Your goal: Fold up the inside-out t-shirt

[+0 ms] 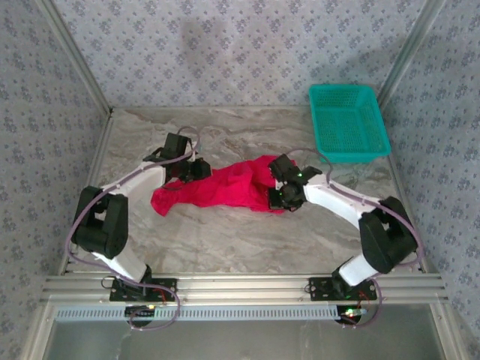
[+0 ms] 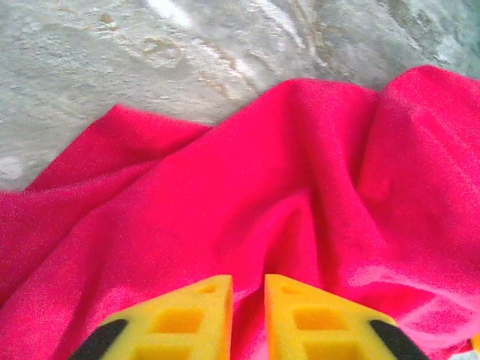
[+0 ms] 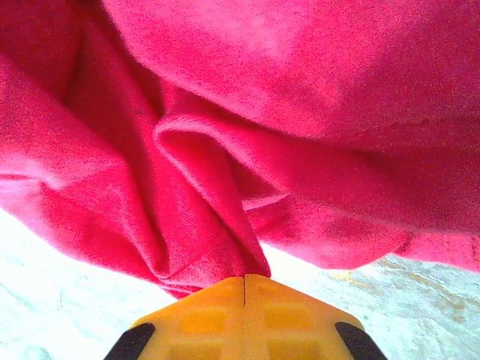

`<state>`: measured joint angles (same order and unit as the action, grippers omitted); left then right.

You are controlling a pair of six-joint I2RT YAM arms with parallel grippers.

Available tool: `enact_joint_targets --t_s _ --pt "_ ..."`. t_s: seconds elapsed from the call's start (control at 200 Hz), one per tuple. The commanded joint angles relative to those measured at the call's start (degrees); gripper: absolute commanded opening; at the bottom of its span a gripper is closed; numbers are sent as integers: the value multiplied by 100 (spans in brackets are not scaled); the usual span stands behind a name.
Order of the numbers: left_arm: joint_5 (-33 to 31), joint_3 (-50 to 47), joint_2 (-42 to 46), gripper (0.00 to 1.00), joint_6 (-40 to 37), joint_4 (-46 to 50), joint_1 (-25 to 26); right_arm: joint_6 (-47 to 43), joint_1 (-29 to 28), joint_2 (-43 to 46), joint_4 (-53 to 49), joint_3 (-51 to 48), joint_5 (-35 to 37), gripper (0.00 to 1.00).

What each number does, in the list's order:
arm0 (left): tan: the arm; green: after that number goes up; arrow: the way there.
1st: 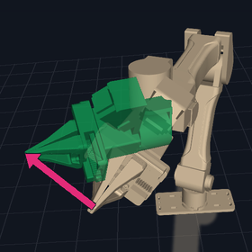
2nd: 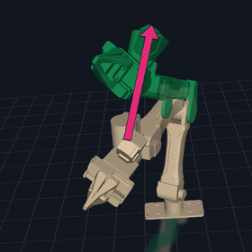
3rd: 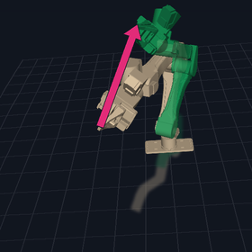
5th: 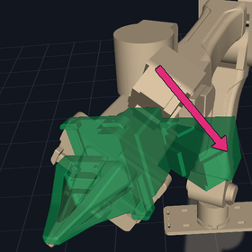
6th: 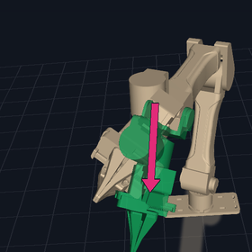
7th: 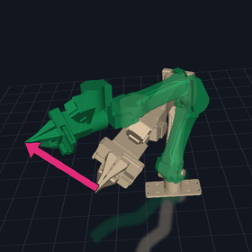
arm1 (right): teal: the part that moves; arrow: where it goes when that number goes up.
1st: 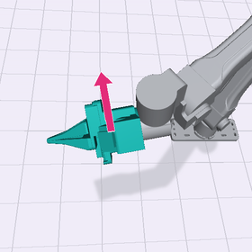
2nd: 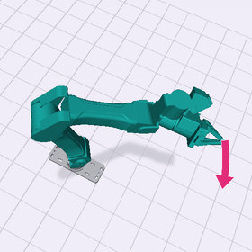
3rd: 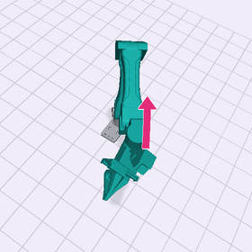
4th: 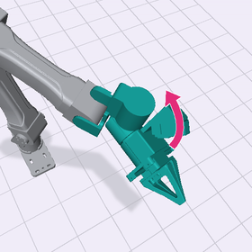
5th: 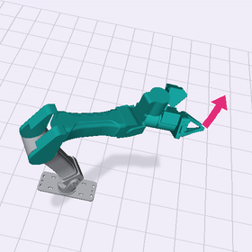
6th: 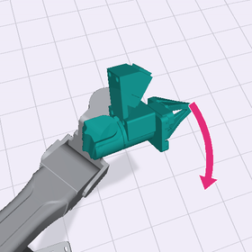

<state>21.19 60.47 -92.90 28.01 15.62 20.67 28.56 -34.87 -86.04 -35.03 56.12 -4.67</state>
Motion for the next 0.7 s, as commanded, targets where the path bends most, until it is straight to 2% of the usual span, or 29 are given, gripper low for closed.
enact_joint_targets --t_s 0.0,0.06,0.18,0.255,0.365,0.52,0.625,0.695 --pt "84 87 199 40 -134 -380 541 -129 -45 371 515 -382 12 0" --pt "42 255 68 56 -159 -499 919 -51 -63 513 848 -587 13 0" --pt "-149 921 -548 69 -282 -338 1563 -14 -81 598 1145 -760 33 0" --pt "-419 1487 -1050 73 -475 17 1851 -28 -77 593 1118 -763 56 0" --pt "-880 2361 -1863 71 -827 773 2092 -50 -81 625 1014 -756 101 0" --pt "-1700 3349 -2602 49 -1352 2041 2161 -53 -64 848 932 -829 219 0" --pt "-2124 3442 -2471 50 -1626 2270 2143 -43 6 983 951 -912 238 0" --pt "-2306 3446 -2352 58 -1788 2297 2126 -27 91 996 1013 -962 200 0"
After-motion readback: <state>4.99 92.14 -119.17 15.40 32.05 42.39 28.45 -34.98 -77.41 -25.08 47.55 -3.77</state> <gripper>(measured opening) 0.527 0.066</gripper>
